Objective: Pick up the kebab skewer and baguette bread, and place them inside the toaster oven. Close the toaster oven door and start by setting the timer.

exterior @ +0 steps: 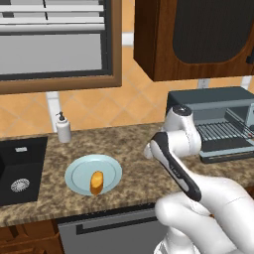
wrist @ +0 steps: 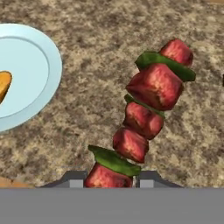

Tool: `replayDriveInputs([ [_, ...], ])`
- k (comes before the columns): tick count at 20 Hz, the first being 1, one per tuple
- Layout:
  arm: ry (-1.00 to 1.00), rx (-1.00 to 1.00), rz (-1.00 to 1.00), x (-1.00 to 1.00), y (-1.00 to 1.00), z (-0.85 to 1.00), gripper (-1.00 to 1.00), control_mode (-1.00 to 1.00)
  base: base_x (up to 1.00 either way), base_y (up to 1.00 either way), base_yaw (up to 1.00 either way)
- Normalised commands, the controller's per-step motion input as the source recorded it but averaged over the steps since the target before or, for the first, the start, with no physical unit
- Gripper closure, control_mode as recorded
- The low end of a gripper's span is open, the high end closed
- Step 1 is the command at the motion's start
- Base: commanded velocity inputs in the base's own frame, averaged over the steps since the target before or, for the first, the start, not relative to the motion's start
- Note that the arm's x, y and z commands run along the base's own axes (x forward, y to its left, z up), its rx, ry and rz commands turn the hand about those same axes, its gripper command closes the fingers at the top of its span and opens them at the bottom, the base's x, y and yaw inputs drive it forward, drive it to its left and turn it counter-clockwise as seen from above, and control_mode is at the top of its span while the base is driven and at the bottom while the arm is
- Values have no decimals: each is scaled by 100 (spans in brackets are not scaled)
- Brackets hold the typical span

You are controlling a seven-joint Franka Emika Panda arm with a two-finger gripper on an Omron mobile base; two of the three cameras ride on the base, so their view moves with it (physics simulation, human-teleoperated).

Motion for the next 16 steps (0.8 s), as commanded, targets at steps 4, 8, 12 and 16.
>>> replayDriveInputs([
  [4,8,-7,0,0,-100,41,100,-100,0,0,0],
  [8,-4,-6,0,-13,-100,13,100,-100,0,0,0],
  [12,0,-7,0,0,-100,20,100,-100,0,0,0],
  [16,-12,-14,-1,-16,-97,0,100,-100,0,0,0],
])
